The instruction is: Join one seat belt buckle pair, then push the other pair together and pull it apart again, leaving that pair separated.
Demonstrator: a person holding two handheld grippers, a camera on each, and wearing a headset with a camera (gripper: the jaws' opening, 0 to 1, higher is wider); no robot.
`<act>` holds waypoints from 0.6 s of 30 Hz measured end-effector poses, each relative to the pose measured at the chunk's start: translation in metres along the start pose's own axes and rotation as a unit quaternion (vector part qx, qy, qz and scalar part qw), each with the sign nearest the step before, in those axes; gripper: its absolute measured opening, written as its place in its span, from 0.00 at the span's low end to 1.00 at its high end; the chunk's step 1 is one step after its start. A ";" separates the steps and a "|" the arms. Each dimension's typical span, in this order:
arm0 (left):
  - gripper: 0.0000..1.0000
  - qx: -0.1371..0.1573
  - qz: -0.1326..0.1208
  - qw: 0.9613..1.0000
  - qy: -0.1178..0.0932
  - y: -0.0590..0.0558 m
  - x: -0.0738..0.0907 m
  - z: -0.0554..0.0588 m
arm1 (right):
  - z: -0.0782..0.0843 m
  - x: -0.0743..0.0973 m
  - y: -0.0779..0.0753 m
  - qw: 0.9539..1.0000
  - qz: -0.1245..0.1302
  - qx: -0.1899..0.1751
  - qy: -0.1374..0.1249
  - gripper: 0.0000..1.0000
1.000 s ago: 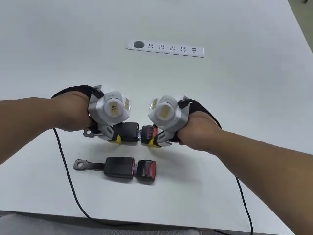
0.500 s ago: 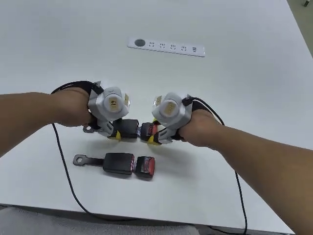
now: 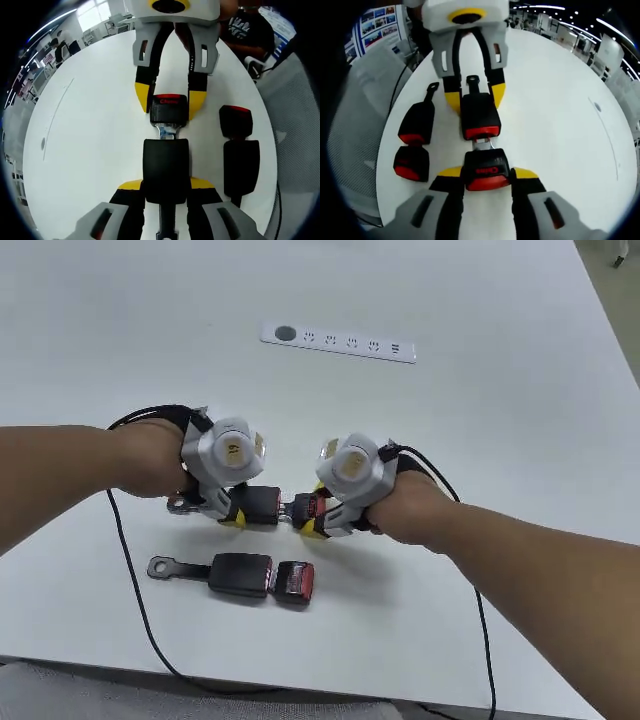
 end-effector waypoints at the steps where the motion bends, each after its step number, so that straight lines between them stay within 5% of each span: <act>1: 0.33 0.000 -0.001 1.000 -0.001 0.000 0.000 0.000 | 0.000 0.000 0.000 1.000 0.000 0.000 -0.001 0.37; 12: 0.33 0.005 -0.003 1.000 -0.004 0.000 0.000 0.000 | 0.003 0.003 0.000 1.000 0.001 0.004 0.006 0.37; 18: 0.33 0.009 -0.004 1.000 -0.005 0.000 0.000 0.001 | 0.019 0.009 0.002 1.000 0.002 0.003 0.010 0.37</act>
Point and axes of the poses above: the centre of the closed fingertips' face, and the gripper's own axes: x roughly backward along the fingers, y roughly to its left, z roughly out of its underside, the point moved 3 cm from there along x, roughly backward along the fingers, and after that the axes turned 12 degrees about y, right-handed, at the moved point
